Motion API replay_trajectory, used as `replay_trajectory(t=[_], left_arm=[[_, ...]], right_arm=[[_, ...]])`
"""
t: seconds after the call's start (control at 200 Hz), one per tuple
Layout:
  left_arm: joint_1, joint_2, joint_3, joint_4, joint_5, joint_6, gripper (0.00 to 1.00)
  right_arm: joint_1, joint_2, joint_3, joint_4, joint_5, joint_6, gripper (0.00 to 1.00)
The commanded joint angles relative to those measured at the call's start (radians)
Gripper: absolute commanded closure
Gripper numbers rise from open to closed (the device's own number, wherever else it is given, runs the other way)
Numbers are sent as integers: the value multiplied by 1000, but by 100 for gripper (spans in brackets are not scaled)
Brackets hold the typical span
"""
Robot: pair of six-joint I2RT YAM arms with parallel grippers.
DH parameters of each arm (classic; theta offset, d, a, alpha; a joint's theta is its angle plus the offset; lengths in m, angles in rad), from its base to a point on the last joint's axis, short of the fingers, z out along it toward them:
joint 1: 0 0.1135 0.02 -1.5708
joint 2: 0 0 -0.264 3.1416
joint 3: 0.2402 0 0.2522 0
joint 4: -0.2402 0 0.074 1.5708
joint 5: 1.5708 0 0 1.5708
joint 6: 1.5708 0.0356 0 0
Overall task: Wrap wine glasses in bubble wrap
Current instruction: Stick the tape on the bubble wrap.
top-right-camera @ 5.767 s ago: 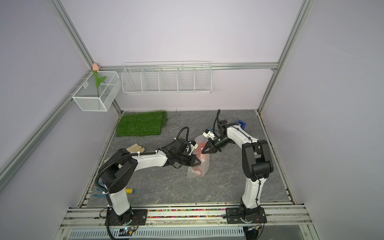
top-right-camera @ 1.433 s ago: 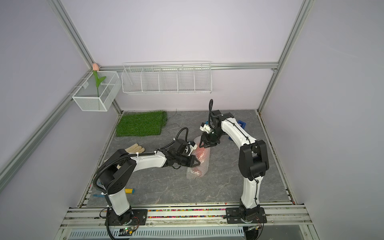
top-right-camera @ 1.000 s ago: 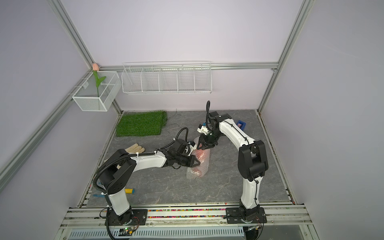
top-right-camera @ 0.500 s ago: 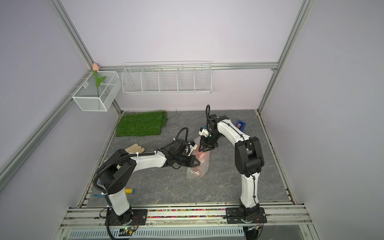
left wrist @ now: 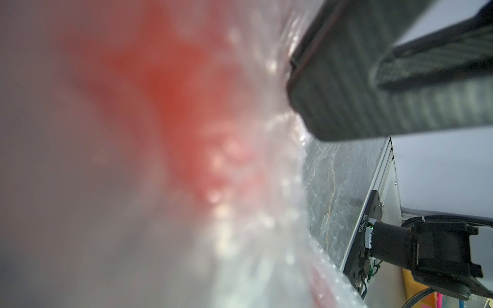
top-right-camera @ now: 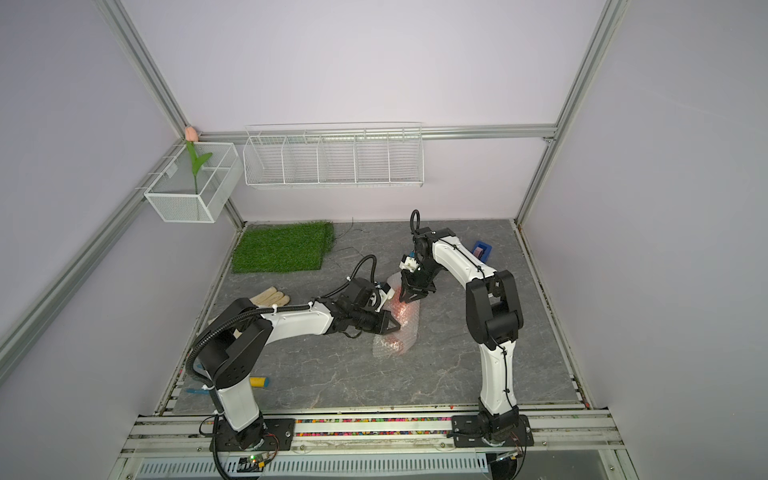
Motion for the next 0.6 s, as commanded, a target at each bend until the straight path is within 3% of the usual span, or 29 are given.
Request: replay_trajectory(t=[0.0,0.395,0.595], left_arm=[[-3,20,-32,-108,-16,4,88],[-3,24,-29,-113,-14,6,88],[-3,22,-29,-109,-11,4,88]], right_arm=[[-9,31,22,2,26,33,79],[-7,33,30,13,37,66,75],[-7,46,30,21,38,90,82]])
